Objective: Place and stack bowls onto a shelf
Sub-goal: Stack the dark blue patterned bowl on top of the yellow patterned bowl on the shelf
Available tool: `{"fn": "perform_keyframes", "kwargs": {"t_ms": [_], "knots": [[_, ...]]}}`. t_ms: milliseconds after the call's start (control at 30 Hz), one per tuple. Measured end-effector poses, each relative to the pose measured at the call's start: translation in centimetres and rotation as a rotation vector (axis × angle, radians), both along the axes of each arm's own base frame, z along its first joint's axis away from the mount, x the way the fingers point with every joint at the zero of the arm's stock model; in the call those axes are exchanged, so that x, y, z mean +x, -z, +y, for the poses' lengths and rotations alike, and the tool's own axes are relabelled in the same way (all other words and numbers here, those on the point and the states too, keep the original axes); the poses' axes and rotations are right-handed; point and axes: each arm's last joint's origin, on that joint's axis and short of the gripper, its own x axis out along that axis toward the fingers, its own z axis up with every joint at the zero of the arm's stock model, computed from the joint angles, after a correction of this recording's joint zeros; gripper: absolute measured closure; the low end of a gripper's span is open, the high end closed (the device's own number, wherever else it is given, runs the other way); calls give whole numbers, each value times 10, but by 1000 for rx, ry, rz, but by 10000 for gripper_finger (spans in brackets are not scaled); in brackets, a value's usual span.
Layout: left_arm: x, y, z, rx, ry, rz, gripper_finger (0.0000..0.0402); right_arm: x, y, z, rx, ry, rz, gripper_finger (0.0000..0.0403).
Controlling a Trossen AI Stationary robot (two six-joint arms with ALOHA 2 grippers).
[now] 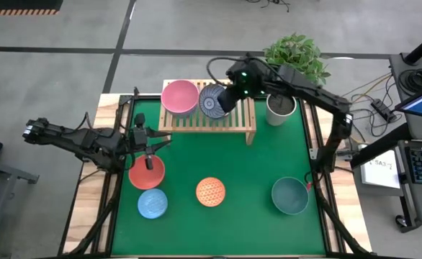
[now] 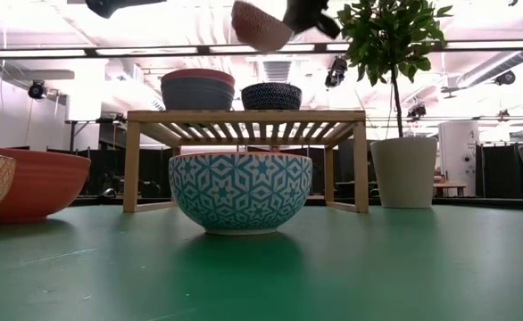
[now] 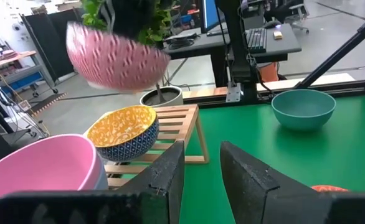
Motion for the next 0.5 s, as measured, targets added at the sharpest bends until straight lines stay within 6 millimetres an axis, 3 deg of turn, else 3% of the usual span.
{"fn": "perform_keyframes", "kwargs": {"t_ms": [233, 500], "knots": [[-3, -1, 1, -4, 0, -15, 315, 9, 24, -29, 81, 33, 168, 390], [-2, -1, 0, -2, 1, -8, 315, 14, 33, -43, 83, 49, 226, 390]]}}
